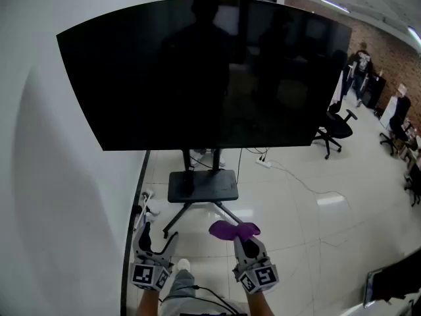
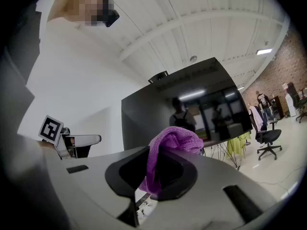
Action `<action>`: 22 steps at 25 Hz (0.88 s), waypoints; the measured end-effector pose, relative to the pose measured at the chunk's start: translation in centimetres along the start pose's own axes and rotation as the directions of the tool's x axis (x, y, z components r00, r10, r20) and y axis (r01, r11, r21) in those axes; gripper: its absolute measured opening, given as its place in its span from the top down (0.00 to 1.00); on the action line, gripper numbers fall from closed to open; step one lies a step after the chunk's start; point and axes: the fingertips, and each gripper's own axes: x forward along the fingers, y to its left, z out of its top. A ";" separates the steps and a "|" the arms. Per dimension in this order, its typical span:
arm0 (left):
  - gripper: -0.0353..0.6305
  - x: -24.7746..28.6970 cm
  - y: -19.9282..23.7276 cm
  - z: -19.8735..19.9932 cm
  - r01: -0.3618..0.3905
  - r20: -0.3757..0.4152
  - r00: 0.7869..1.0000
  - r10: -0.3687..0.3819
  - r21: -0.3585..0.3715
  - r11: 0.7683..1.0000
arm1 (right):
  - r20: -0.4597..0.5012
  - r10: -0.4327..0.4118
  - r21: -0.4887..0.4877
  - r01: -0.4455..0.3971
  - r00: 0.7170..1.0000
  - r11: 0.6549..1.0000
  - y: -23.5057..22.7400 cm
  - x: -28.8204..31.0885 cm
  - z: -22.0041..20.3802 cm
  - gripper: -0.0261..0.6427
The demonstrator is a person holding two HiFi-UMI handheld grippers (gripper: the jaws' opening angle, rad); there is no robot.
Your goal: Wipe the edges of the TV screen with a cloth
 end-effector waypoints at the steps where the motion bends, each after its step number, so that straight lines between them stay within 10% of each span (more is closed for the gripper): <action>1: 0.39 1.3 1.7 0.1 0.006 0.000 1.000 -0.006 -0.003 1.000 | 0.001 -0.004 -0.004 0.004 1.000 1.000 0.3 2.0 0.1 0.89; 14: 0.39 12.3 17.9 6.3 0.087 0.070 0.993 -0.090 0.040 0.995 | 0.043 -0.076 -0.079 0.079 0.996 0.994 4.6 20.0 3.3 0.89; 22: 0.39 16.1 19.9 5.1 0.125 0.065 0.990 -0.128 0.051 0.991 | 0.057 -0.077 -0.089 0.082 0.995 0.993 4.2 24.5 3.6 0.89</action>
